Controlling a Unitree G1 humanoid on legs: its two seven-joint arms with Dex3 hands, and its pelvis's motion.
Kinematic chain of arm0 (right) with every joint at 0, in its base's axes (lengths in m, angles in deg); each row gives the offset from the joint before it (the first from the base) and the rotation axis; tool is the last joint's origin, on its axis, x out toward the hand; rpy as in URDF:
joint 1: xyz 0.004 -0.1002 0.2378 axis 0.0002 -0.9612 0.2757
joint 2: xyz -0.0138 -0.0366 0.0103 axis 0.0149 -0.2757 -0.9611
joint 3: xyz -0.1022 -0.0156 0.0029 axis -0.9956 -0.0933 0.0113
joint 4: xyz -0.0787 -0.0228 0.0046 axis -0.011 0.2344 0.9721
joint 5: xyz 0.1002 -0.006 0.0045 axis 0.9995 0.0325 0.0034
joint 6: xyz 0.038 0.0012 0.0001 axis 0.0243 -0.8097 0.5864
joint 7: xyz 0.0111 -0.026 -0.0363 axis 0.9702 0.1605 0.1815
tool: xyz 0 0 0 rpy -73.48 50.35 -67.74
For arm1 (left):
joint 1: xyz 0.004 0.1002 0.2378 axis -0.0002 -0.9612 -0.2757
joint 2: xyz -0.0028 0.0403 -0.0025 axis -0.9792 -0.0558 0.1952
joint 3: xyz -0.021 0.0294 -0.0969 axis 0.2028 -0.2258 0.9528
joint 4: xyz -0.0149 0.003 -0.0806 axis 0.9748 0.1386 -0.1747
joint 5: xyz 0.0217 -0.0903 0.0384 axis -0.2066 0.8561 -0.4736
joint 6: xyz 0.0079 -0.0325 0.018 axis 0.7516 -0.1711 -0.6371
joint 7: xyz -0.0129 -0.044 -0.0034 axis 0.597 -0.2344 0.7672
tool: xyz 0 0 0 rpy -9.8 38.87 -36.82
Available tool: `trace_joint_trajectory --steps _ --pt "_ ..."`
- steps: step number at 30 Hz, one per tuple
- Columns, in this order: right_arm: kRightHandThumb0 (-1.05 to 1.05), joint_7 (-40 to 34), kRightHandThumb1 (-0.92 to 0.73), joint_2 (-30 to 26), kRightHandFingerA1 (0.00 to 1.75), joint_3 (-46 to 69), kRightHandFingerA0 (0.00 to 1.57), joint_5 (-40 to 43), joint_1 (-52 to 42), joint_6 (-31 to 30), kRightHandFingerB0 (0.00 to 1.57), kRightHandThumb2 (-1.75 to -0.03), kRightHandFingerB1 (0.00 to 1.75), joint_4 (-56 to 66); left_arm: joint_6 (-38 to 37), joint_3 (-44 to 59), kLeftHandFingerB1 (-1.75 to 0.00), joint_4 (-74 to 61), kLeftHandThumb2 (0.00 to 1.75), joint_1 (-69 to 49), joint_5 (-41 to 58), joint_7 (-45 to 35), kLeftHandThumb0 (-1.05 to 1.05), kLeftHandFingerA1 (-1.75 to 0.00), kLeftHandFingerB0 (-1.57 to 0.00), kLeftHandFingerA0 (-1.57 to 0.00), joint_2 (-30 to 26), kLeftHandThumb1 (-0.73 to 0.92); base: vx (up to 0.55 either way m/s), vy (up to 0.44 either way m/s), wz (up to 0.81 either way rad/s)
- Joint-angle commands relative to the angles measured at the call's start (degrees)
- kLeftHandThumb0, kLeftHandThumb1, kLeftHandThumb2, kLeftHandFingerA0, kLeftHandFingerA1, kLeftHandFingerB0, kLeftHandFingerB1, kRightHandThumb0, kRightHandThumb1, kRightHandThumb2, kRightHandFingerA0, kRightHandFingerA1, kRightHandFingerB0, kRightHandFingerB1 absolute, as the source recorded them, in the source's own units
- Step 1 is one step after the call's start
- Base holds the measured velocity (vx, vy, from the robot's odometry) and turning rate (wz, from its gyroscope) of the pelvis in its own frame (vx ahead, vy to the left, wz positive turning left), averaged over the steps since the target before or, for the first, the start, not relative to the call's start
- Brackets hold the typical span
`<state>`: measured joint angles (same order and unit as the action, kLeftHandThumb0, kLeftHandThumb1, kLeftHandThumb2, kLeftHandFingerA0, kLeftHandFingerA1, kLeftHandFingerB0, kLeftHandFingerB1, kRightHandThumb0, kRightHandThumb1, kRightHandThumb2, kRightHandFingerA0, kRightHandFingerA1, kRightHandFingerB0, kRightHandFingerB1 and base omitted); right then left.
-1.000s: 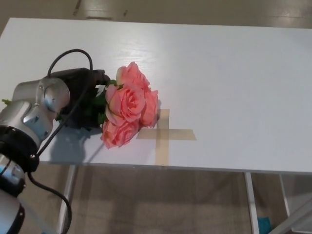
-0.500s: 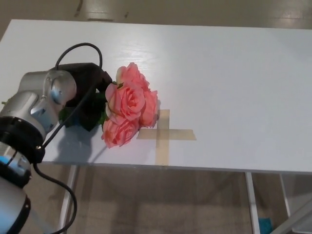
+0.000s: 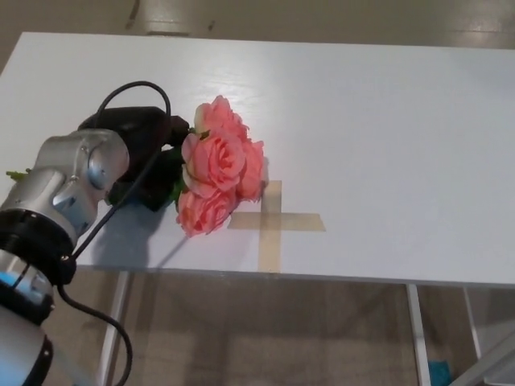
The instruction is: Use the left hand to pick up the rose and passes it to a human.
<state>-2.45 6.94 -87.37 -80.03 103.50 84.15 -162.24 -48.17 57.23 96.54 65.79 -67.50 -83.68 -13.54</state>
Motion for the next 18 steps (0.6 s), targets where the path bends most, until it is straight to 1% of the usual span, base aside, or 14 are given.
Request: trace_joint_trajectory --steps 1,3,4,5,6,7,8,9,11,12,13,14,17,18 --pt "-0.32 0.56 -0.71 -0.22 0.42 0.09 0.65 0.37 -0.51 -0.1 0.51 -0.62 0.38 -0.04 -1.35 5.13 -0.45 -3.12 0.64 -1.95 2.94 4.27 -0.22 -0.85 -0.72 -0.9 1.27 0.81 0.0 0.0 0.0" --pt "-0.32 0.6 -0.71 -0.2 0.42 0.17 0.65 0.41 -0.02 -0.31 0.51 -0.62 0.38 -0.07 -1.96 7.15 -0.56 -3.67 0.65 -1.59 3.41 5.4 -0.21 -1.26 -0.86 -0.79 1.6 0.81 0.0 0.0 0.0" --pt "-0.32 0.59 -0.71 -0.13 0.42 0.13 0.65 0.35 -0.09 -0.31 0.51 -0.62 0.38 -0.09 -2.18 8.3 -0.56 -4.27 0.65 -1.76 3.77 5.54 -0.21 -1.26 -0.86 -0.79 1.71 0.81 0.0 0.0 0.0" --pt "-0.32 0.48 -0.71 -0.08 0.42 -0.04 0.65 0.16 -0.51 -0.09 0.51 -0.62 0.38 -0.11 -2.21 10.19 -0.77 -6.17 0.66 -1.86 4.74 6.14 -0.19 -1.48 -0.83 -0.67 1.61 0.81 0.0 0.0 0.0" --pt "-0.32 0.45 -0.71 -0.08 0.42 -0.02 0.65 0.18 -0.65 -0.05 0.51 -0.62 0.38 -0.11 -2.26 10.95 -0.8 -6.92 0.65 -2.11 4.73 6.47 -0.19 -1.52 -0.82 -0.63 1.71 0.81 0.0 0.0 0.0" --pt "-0.32 0.41 -0.71 -0.06 0.42 -0.01 0.65 0.2 -0.86 0.0 0.51 -0.62 0.38 -0.11 -2.35 11.72 -0.69 -7.75 0.65 -2.45 4.91 6.75 -0.18 -1.53 -0.86 -0.62 1.82 0.82 0.0 0.0 0.0" --pt "-0.32 0.38 -0.71 -0.05 0.42 0.0 0.65 0.2 -1.05 0.04 0.51 -0.62 0.38 -0.1 -2.41 12.28 -0.69 -8.39 0.65 -2.75 5.12 6.91 -0.18 -1.53 -0.86 -0.62 1.9 0.82 0.0 0.0 0.0" --pt "-0.32 0.36 -0.71 -0.07 0.43 0.01 0.66 0.21 -1.16 0.0 0.51 -0.62 0.38 -0.13 -2.75 13.26 -0.63 -9.31 0.64 -3.15 5.36 7.51 -0.19 -1.41 -0.87 -0.65 2.04 0.82 0.0 0.0 0.0" --pt "-0.32 0.36 -0.71 -0.08 0.43 0.02 0.66 0.21 -1.2 -0.02 0.51 -0.62 0.38 -0.13 -2.8 14.03 -0.63 -10.01 0.64 -3.51 5.16 7.62 -0.19 -1.41 -0.87 -0.65 2.23 0.82 0.0 0.0 0.0" --pt "-0.32 0.42 -0.71 -0.06 0.43 0.02 0.67 0.19 -1.09 -0.22 0.5 -0.62 0.38 -0.24 -4.11 16.32 -0.51 -10.67 0.64 -3.65 7.52 7.7 -0.18 -0.74 -0.82 -0.82 2.28 0.82 0.0 0.0 0.0" --pt "-0.32 0.42 -0.71 -0.06 0.43 0.03 0.67 0.19 -1.08 -0.24 0.5 -0.62 0.38 -0.26 -4.25 16.73 -0.51 -10.85 0.64 -3.74 7.68 7.65 -0.18 -0.74 -0.82 -0.82 2.34 0.82 0.0 0.0 0.0" --pt "-0.32 0.5 -0.71 -0.13 0.43 0.1 0.66 0.25 -0.9 -0.32 0.5 -0.62 0.38 -0.26 -4.07 17.31 -0.54 -11.02 0.64 -3.5 8.09 7.36 -0.18 -0.88 -0.84 -0.84 2.48 0.82 0.0 0.0 0.0" --pt "-0.32 0.62 -0.71 -0.23 0.43 0.22 0.66 0.34 -0.62 -0.44 0.5 -0.62 0.38 -0.27 -3.86 18.51 -0.54 -11.35 0.64 -3.2 8.5 6.8 -0.18 -0.88 -0.84 -0.84 2.83 0.82 0.0 0.0 0.0" --pt "-0.32 0.66 -0.71 -0.23 0.43 0.23 0.66 0.33 -0.57 -0.4 0.5 -0.62 0.38 -0.26 -3.34 19.32 -0.72 -11.46 0.65 -2.81 9.21 6.1 -0.18 -1.18 -0.84 -0.84 2.9 0.82 0.0 0.0 0.0"
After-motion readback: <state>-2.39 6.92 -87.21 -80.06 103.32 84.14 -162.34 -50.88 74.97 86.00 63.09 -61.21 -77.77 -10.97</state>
